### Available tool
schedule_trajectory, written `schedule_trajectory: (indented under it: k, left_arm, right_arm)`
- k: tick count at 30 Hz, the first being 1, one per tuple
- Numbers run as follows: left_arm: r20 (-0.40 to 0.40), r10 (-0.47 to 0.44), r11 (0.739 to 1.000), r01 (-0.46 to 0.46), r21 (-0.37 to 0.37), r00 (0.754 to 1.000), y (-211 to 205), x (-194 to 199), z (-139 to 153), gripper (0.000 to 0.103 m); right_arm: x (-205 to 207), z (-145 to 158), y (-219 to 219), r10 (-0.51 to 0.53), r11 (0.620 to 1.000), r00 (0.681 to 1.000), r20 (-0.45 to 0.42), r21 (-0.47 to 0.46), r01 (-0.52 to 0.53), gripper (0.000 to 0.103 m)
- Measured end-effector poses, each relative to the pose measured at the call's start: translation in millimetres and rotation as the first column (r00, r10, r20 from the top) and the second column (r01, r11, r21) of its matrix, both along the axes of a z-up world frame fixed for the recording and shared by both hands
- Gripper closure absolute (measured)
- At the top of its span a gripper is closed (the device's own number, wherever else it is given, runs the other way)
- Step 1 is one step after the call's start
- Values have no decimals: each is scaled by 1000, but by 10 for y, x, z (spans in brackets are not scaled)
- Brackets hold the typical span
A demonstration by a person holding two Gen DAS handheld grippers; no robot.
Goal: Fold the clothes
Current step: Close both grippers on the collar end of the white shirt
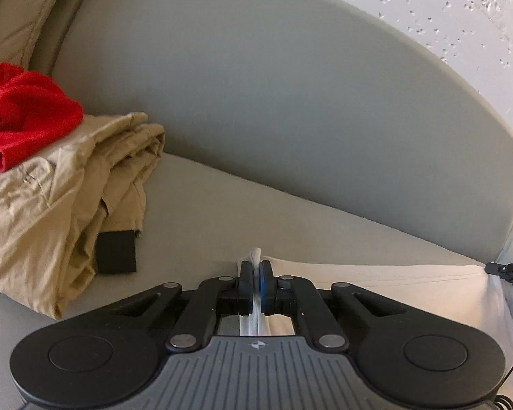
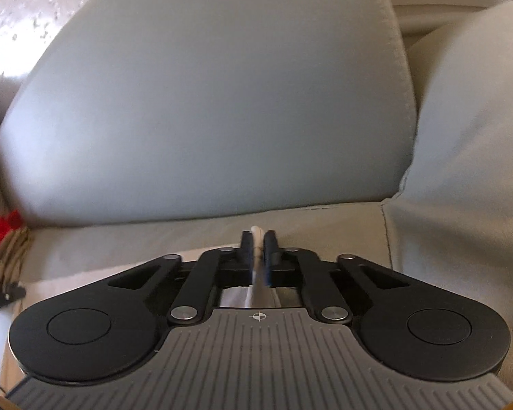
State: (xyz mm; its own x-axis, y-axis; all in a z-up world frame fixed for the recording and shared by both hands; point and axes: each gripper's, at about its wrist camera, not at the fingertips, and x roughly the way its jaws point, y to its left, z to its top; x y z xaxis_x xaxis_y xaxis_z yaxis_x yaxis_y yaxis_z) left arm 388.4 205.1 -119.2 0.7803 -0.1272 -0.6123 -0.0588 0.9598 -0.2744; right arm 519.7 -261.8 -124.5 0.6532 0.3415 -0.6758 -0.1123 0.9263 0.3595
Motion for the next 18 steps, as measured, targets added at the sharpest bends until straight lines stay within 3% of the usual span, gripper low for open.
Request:
schedule_trajectory:
  k: [6,11,15,18]
  left_arm:
    - [79,45,998,-48,34,996,-109,-283,292,102]
    - [134,72,997,-70,-18,988,-78,-722,668,102]
    - [141,69,996,-61,-61,988,-87,-1016,857,102]
    - [91,105,991,-97,-88,990,-143,-1311,942,102]
  right_arm:
    - [-267,231,28,-86,996,995,59,2,86,99]
    - [-625,558,-90,-144,989,988,63,41,142,100]
    - [-1054,869,-270,-172,979,983,63,123,163,100]
    - [-1425,989,-444,-199,966,980,21,171,193,100]
